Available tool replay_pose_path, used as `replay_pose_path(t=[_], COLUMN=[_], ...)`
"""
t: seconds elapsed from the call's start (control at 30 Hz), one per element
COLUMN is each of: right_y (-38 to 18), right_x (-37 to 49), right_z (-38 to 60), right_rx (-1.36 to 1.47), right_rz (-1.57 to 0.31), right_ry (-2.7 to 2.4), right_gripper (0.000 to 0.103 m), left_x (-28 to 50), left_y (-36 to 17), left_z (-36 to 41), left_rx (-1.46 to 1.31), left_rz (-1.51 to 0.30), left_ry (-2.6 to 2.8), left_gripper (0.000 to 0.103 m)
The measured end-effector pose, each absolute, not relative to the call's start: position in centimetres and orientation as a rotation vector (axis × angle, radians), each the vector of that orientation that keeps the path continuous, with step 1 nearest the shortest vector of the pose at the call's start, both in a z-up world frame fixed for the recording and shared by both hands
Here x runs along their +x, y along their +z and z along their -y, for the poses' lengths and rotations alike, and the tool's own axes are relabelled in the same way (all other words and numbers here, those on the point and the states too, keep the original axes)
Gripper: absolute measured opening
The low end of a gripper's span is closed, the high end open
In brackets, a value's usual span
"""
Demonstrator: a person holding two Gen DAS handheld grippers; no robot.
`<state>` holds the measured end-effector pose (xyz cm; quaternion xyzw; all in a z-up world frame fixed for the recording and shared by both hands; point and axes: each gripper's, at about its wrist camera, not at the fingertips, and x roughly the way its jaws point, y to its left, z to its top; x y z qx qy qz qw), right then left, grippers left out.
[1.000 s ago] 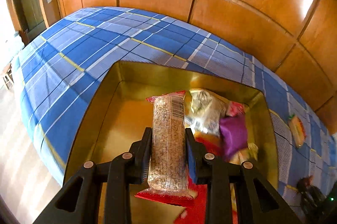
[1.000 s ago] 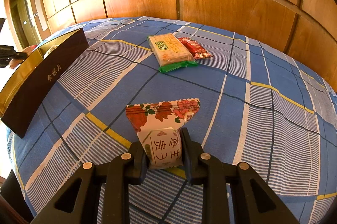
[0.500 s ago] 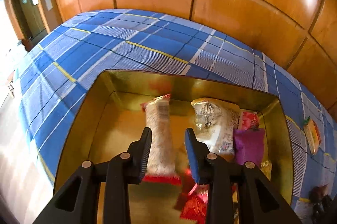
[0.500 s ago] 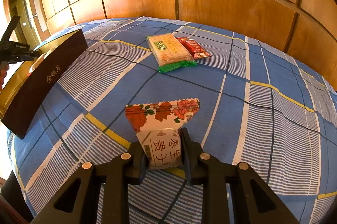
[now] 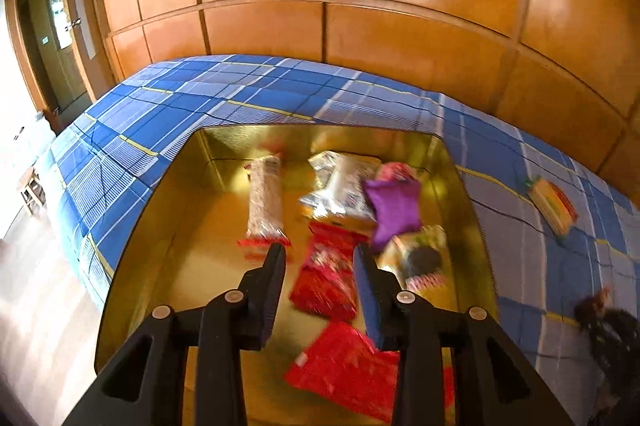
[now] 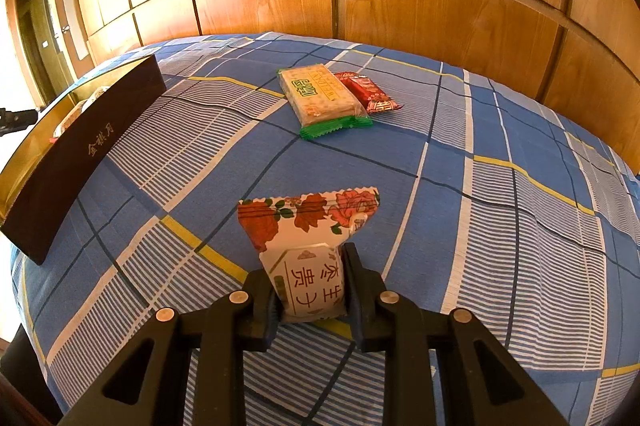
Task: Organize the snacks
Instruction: 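Lower the oat bar into the gold tray and open the left tool, then withdraw the left tool from the tray while the right tool holds the floral packet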
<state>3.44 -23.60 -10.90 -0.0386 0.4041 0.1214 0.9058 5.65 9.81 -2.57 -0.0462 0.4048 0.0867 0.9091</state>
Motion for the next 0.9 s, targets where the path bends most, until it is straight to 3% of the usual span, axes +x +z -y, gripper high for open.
replay_pose_path(t=[0.5,0.9], right_y=[-10.8,-10.8], right_x=[3.5,3.4], right_z=[23.6,23.4], right_rx=[-0.081,-0.096], right_rz=[-0.834,-0.835], right_ry=[0.248,0.23], right_gripper=[0.026,0.026], left_x=[2.2,0.6], left_y=[-3.0,-3.2], left_z=[-7.4,-11.0], left_rx=[-0.069,-0.15], left_rz=[-0.845,-0.837], left_ry=[0.131,0.232], left_gripper=[0.036,0.036])
